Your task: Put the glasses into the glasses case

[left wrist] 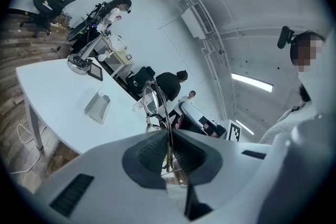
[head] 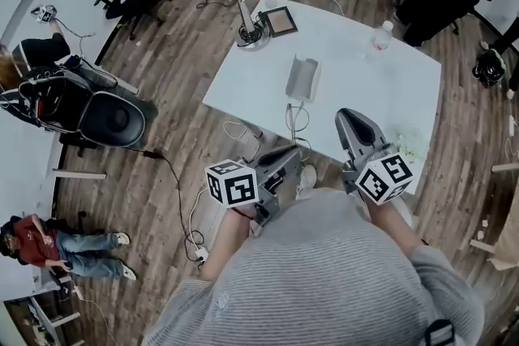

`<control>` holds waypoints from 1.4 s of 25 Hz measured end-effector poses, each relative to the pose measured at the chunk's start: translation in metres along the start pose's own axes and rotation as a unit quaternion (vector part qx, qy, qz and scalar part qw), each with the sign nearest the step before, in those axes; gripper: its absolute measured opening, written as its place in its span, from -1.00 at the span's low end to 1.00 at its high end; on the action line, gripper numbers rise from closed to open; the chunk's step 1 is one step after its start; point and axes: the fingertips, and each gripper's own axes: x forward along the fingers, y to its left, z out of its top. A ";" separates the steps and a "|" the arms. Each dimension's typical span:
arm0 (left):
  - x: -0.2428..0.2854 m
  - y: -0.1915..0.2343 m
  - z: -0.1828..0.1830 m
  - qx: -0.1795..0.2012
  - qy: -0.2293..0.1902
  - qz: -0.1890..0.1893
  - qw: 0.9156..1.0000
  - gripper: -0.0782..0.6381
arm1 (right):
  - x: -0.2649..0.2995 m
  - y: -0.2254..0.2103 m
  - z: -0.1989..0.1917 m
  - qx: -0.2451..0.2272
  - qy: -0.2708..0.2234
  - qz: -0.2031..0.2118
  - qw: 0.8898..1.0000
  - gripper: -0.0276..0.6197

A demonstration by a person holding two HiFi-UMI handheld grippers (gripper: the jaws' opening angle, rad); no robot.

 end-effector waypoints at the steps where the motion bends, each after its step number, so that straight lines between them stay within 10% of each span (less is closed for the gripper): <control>1: 0.007 0.004 0.010 0.002 0.006 -0.003 1.000 -0.68 | 0.005 -0.005 0.005 -0.004 -0.001 -0.005 1.000 -0.86; 35: 0.088 0.098 0.105 -0.014 0.101 -0.024 0.994 -0.68 | 0.048 -0.061 0.006 -0.019 0.009 -0.096 0.995 -0.86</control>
